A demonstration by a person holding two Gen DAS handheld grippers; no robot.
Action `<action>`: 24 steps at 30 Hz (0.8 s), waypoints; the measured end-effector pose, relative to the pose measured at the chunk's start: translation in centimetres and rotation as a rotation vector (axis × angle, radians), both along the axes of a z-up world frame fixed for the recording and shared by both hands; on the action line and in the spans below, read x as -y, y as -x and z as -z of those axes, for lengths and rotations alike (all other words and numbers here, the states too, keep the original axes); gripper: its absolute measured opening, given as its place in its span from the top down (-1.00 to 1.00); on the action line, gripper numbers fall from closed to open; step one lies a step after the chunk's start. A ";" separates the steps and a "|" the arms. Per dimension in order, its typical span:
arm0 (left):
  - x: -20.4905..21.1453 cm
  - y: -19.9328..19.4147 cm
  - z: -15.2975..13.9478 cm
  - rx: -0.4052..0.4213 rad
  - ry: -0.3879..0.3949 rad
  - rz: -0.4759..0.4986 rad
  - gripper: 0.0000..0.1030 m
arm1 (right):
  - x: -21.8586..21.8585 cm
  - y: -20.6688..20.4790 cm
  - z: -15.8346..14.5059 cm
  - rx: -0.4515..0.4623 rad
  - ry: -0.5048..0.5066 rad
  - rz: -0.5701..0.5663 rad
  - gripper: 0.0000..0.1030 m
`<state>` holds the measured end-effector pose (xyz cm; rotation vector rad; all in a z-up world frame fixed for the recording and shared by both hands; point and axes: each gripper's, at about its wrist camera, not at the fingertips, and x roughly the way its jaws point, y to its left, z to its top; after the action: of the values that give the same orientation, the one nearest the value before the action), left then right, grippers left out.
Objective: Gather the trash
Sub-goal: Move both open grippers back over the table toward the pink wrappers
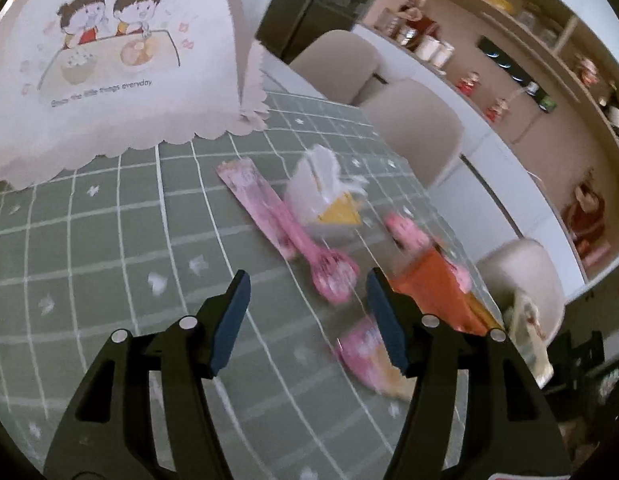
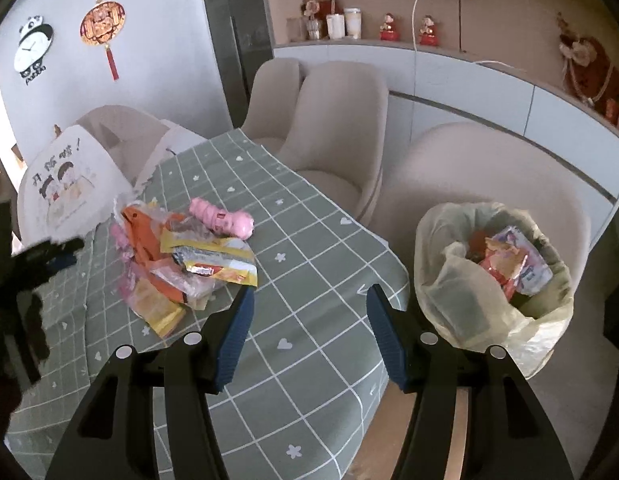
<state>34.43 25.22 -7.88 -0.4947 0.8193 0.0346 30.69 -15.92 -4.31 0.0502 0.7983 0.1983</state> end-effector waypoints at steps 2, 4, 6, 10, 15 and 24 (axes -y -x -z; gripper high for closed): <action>-0.5 -2.2 1.0 -0.030 0.000 -0.018 -0.11 | -0.3 -0.4 0.5 -0.006 0.004 0.004 -0.07; -0.6 -4.4 1.9 -0.062 -0.013 -0.031 -0.11 | -0.5 -0.9 1.0 -0.016 0.012 0.010 -0.07; -0.7 -6.7 2.7 -0.090 -0.063 -0.043 -0.11 | -0.7 -1.4 1.6 -0.031 0.017 0.011 -0.07; -1.3 -9.0 3.9 -0.105 -0.088 -0.044 -0.17 | -1.0 -2.5 2.9 -0.073 0.012 0.003 -0.07; -0.8 -9.1 3.7 -0.077 -0.091 0.026 0.13 | -2.4 -2.9 3.5 -0.071 0.009 -0.031 -0.07; -1.0 -5.5 4.3 -0.128 -0.050 0.080 0.64 | -6.4 -2.4 0.9 0.000 -0.033 -0.150 -0.07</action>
<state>39.88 26.20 -12.23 -0.4151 0.9608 0.0127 33.07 -9.52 -5.20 0.0214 0.7993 0.3531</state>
